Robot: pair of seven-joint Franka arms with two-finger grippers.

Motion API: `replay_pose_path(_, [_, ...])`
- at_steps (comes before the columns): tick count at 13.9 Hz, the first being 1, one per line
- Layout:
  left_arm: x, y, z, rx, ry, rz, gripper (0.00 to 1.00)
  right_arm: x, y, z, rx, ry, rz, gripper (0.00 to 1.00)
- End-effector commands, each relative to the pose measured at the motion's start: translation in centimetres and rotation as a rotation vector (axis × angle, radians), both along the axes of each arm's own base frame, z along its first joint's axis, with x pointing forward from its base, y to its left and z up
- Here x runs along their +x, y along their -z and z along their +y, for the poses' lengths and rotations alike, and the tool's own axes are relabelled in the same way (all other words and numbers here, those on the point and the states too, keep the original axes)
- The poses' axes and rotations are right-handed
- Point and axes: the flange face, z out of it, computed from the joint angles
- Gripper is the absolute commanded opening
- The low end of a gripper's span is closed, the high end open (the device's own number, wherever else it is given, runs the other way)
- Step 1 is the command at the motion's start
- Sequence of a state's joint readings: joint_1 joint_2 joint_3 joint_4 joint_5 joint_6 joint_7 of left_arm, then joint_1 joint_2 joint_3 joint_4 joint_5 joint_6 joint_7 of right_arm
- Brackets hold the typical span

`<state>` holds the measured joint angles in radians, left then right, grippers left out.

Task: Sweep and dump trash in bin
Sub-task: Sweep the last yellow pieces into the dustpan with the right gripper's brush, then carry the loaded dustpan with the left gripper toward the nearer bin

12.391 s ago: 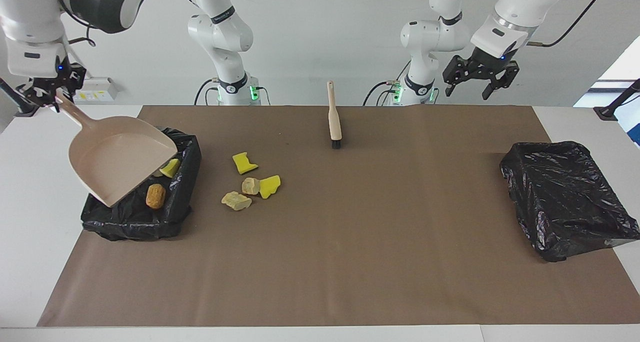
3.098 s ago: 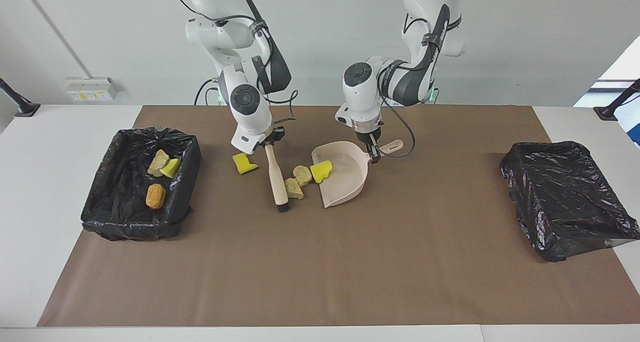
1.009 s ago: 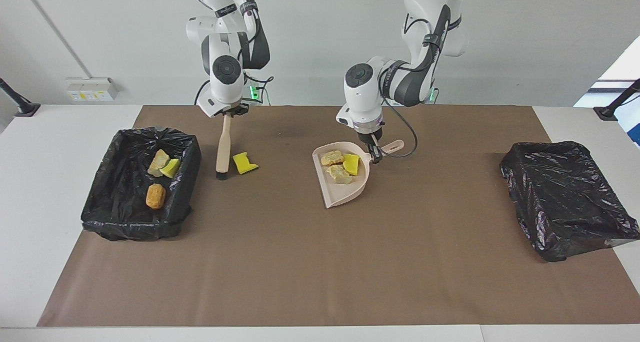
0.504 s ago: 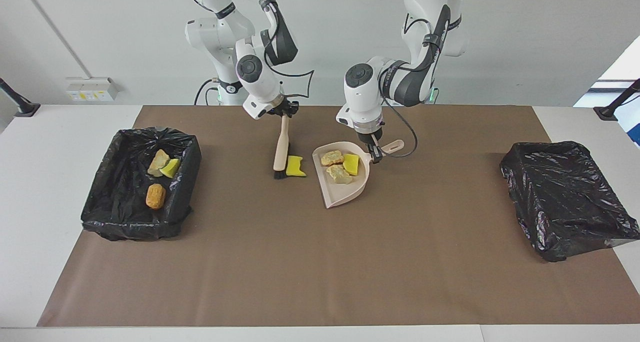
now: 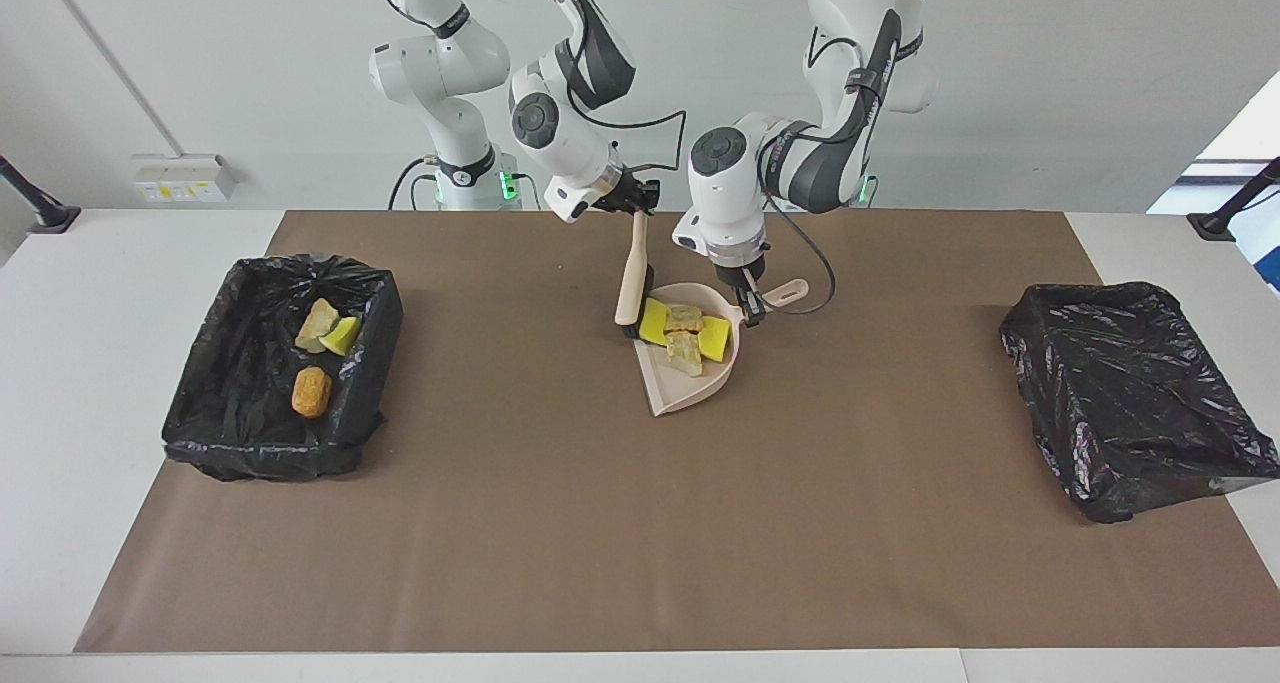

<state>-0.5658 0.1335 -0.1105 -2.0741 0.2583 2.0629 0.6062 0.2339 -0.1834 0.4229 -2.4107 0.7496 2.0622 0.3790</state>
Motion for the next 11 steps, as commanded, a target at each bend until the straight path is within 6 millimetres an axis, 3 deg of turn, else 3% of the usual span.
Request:
replay_pose_path(1, [0.2,0.0,1.9,-0.004,-0.026,-0.010,0.00,0.1,-1.3,-0.3,-0.137,-0.023,-0.011,0.00])
replay_pose_path(5, [0.3,0.1,1.8,-0.042,-0.057,0.010,0.00,-1.4,-2.3,-2.3,-0.430,-0.135,0.011,0.00])
replay_pose_path(9, [0.5,0.1,1.9,-0.048,-0.016,0.012,0.00,-2.5,-4.9,-4.1,-0.558,-0.198,0.034,0.00])
replay_pose_path(11, [2.0,0.2,3.5,-0.056,0.001,0.026,0.00,-2.8,-5.2,-4.2,-0.564,-0.186,0.056,0.00])
